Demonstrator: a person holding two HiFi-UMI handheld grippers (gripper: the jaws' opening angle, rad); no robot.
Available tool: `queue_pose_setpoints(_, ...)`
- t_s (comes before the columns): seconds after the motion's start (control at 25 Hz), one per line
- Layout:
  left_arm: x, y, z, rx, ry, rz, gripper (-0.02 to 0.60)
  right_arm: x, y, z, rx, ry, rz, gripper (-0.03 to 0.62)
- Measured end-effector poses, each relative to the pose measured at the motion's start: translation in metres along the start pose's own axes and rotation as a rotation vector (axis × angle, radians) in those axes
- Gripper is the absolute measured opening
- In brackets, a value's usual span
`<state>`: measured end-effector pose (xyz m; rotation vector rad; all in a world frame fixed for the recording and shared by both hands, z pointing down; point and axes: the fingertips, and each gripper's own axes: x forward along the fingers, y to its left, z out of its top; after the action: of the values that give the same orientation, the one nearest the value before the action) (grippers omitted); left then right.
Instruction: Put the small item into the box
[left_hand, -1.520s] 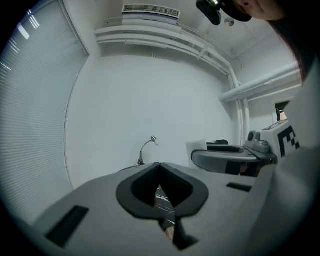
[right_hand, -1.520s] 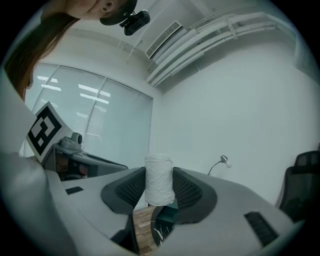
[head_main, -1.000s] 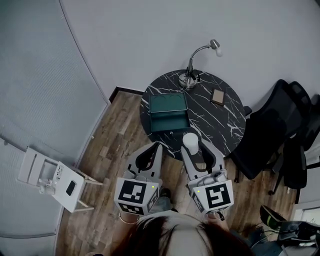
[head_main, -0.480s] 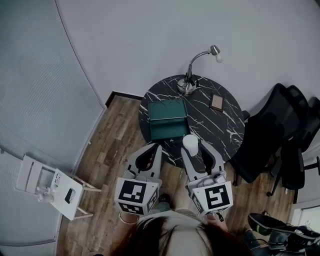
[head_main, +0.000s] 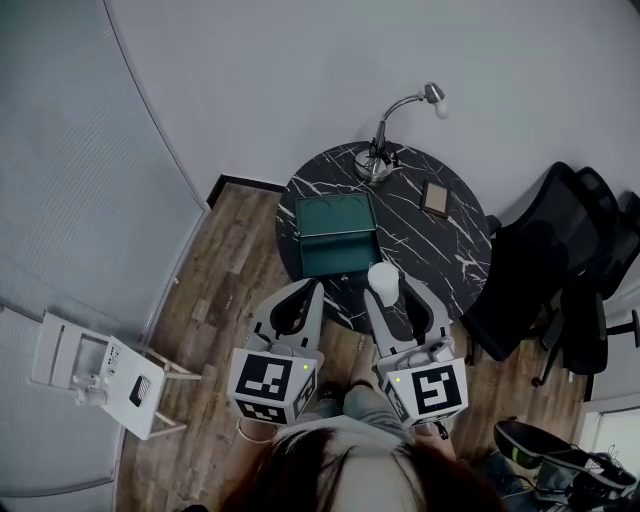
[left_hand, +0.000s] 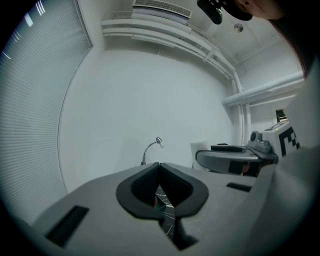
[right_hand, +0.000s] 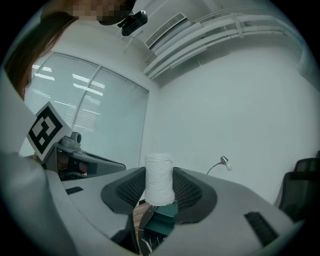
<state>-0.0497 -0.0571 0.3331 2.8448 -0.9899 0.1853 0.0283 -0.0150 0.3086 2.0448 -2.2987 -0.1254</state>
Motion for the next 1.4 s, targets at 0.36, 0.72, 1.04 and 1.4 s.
queue_pose_setpoints(0.36, 0.024, 0.002, 0.003, 0.000, 0.004, -0.008, 0.008, 0.014, -0.015, -0.006, 0.002, 0.012, 0.004, 0.184)
queue_pose_setpoints(0.72, 0.057, 0.004, 0.010, 0.009, 0.009, 0.005, 0.008, 0.034, -0.042, -0.012, 0.003, 0.015, 0.020, 0.184)
queue_pose_setpoints(1.04, 0.086, 0.007, 0.013, 0.008, 0.011, 0.020, 0.008, 0.055, -0.063, -0.018, 0.003, 0.022, 0.046, 0.184)
queue_pose_setpoints(1.4, 0.112, 0.015, 0.015, -0.003, 0.016, 0.055, 0.009, 0.081, -0.078, -0.028, -0.007, 0.044, 0.100, 0.184)
